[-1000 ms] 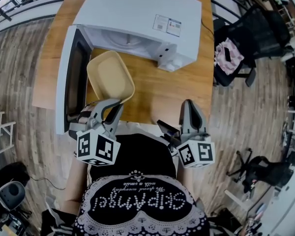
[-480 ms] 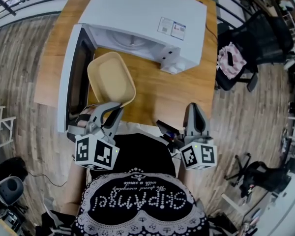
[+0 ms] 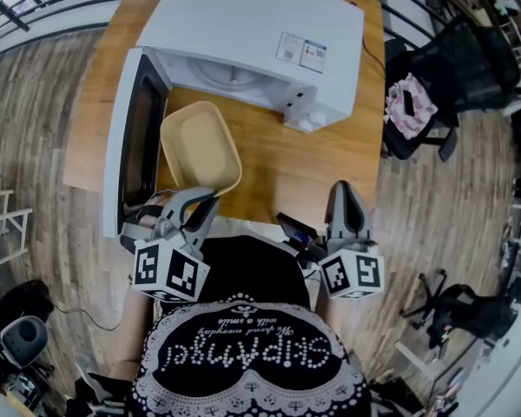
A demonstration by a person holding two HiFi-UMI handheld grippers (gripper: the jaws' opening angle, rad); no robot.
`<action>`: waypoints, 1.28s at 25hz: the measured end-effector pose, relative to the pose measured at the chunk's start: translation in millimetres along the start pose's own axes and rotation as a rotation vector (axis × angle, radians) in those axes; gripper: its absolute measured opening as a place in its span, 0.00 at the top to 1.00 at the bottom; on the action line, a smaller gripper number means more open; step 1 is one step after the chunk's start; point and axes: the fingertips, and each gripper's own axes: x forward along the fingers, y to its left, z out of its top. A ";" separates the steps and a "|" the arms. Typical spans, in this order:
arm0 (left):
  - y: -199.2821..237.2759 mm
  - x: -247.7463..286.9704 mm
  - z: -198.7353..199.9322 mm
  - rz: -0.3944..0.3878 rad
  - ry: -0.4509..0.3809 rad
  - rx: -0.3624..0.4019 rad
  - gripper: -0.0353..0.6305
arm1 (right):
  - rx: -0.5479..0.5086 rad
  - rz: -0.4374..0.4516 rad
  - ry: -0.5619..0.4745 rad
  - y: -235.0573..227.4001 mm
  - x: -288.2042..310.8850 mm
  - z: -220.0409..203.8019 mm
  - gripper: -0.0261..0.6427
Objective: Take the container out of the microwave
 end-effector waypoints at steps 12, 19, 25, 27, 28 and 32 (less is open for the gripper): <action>-5.5 5.5 0.6 -0.053 -0.014 0.033 0.89 | 0.001 0.019 0.024 7.2 7.3 -2.0 0.90; -1.5 7.6 0.4 -0.048 -0.010 0.029 0.89 | -0.002 0.017 0.028 2.5 8.9 -0.2 0.90; 4.1 10.8 2.2 -0.040 -0.006 0.030 0.89 | -0.027 0.031 0.025 1.4 5.7 2.4 0.90; 5.4 11.8 4.1 -0.040 -0.008 0.032 0.89 | -0.022 0.030 0.027 -0.6 4.2 2.2 0.90; 5.6 12.3 5.0 -0.042 -0.008 0.033 0.89 | -0.019 0.027 0.028 -1.6 3.7 2.1 0.90; 2.4 13.4 7.9 -0.058 -0.013 0.037 0.89 | -0.013 0.023 0.024 -2.9 2.1 3.9 0.90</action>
